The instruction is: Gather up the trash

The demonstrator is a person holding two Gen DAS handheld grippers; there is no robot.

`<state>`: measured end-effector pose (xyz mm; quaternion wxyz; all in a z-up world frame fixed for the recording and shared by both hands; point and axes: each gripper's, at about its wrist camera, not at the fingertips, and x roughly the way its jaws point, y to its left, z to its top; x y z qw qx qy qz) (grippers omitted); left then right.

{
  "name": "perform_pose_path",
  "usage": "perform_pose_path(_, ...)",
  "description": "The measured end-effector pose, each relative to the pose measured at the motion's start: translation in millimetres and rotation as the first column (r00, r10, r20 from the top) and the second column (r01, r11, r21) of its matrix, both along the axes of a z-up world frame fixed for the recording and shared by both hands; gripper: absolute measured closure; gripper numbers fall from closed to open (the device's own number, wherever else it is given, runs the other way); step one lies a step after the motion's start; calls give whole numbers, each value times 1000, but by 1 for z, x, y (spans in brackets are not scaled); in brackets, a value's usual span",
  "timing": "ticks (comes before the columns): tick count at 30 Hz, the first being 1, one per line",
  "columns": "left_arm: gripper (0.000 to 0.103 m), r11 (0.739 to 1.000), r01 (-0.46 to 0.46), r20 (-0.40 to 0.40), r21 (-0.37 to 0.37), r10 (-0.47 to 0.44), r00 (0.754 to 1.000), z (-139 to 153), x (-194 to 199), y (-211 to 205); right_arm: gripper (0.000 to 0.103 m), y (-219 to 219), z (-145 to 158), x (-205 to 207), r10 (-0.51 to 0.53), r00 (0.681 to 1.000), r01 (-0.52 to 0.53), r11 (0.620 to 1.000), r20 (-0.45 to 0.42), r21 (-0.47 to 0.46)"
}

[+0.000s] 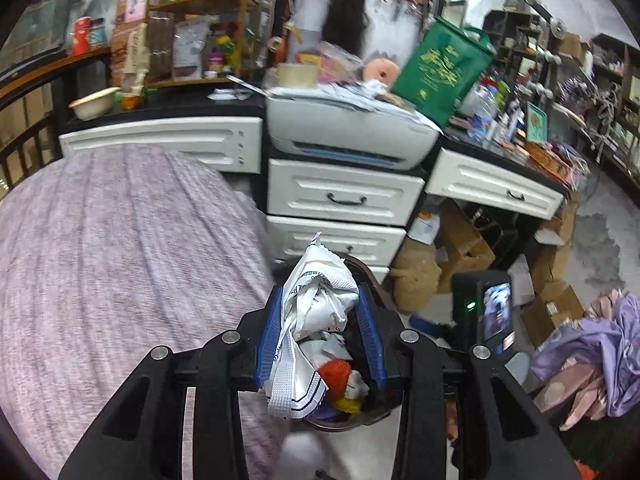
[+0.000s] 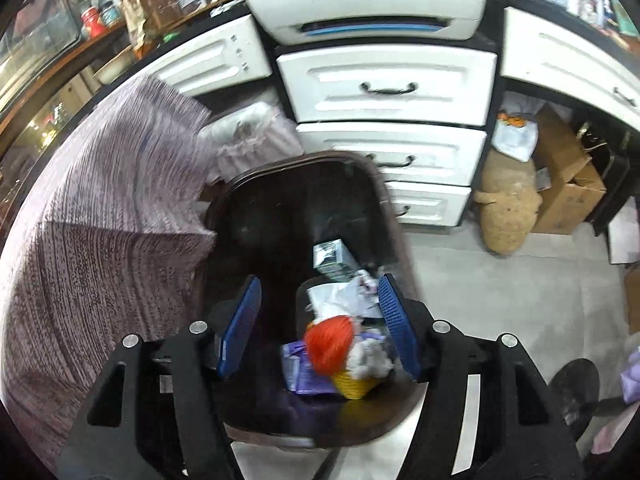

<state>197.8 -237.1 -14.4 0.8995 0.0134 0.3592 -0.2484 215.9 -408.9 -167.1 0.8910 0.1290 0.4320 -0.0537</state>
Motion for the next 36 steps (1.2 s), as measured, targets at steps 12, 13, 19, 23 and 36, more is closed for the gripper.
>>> perform_pose_path(12,66,993,106,-86,57,-101,991,-39,11,-55,33,-62,17,-50,-145,989,146,988,32,-40)
perform_pose_path(13,66,991,117,-89,62,-111,990,-41,11,-61,33,-65,18,-53,-153,988,155,987,33,-37)
perform_pose_path(19,64,981,160,-102,113,-149,984,-55,15,-88,33,-80,18,-67,-191,981,192,981,41,-12)
perform_pose_path(23,51,976,159,-112,150,-143,983,-66,20,-95,33,-90,21,-75,-217,975,217,976,52,-1)
perform_pose_path(36,7,981,155,-37,119,-151,988,-47,-3,-83,28,-97,37,-93,-275,958,275,961,87,9)
